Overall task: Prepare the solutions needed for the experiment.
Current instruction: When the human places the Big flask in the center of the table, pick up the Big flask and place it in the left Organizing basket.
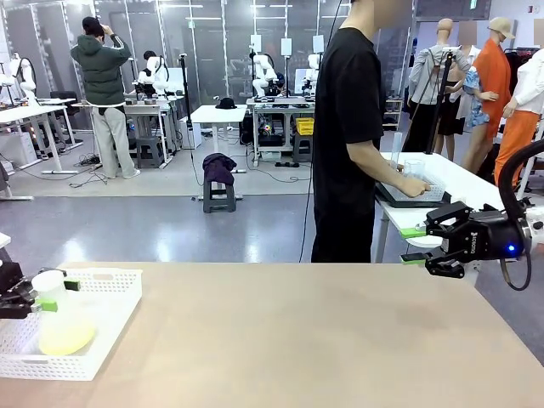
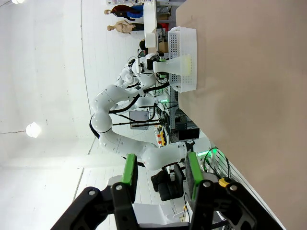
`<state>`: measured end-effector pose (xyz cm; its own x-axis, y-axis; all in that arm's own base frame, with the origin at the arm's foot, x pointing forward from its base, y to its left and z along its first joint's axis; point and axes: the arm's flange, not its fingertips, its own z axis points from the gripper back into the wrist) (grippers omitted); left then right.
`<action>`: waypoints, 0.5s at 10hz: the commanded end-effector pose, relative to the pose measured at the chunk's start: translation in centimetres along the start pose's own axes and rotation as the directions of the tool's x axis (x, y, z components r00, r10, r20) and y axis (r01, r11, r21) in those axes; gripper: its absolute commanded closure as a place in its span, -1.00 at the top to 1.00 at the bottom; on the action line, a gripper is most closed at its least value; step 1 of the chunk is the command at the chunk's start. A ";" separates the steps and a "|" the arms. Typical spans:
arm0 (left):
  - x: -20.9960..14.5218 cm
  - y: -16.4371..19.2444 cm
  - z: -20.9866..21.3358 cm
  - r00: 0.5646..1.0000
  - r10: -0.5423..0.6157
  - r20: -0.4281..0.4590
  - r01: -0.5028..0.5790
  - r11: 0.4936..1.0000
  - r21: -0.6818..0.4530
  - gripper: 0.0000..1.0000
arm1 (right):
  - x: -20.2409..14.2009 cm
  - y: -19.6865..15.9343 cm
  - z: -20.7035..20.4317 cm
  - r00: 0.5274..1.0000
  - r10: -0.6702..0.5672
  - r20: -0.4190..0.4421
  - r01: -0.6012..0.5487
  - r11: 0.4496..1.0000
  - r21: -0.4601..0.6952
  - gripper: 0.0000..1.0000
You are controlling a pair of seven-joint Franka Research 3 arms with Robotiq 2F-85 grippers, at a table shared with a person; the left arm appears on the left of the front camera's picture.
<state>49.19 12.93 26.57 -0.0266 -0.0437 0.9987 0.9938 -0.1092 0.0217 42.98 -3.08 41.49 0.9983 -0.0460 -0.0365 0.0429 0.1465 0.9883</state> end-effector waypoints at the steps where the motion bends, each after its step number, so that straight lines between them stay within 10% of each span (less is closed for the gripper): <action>1: 0.7 -0.5 1.0 0.999 0.014 -0.040 -0.014 1.000 0.006 1.00 | -0.1 0.1 0.0 1.000 0.002 -0.004 -0.002 1.000 0.005 0.05; 2: 1.0 -0.9 1.5 0.999 0.011 -0.042 -0.010 1.000 0.024 0.70 | -0.1 0.1 0.0 1.000 0.002 -0.004 -0.002 1.000 0.005 0.05; 3: 1.4 -1.1 1.7 0.999 0.008 -0.048 -0.006 0.999 0.044 1.00 | -0.1 0.1 0.0 1.000 0.002 -0.004 -0.002 1.000 0.005 0.05; 5: 1.8 -1.2 2.5 0.999 0.000 -0.046 0.003 0.996 0.085 1.00 | -0.1 0.1 0.0 1.000 0.002 -0.004 -0.002 1.000 0.005 0.05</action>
<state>48.48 15.69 27.94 -0.0426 -0.0697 0.9967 0.9976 -0.0570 0.0387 42.98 -3.08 41.48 0.9983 -0.0459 -0.0366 0.0429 0.1465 0.9883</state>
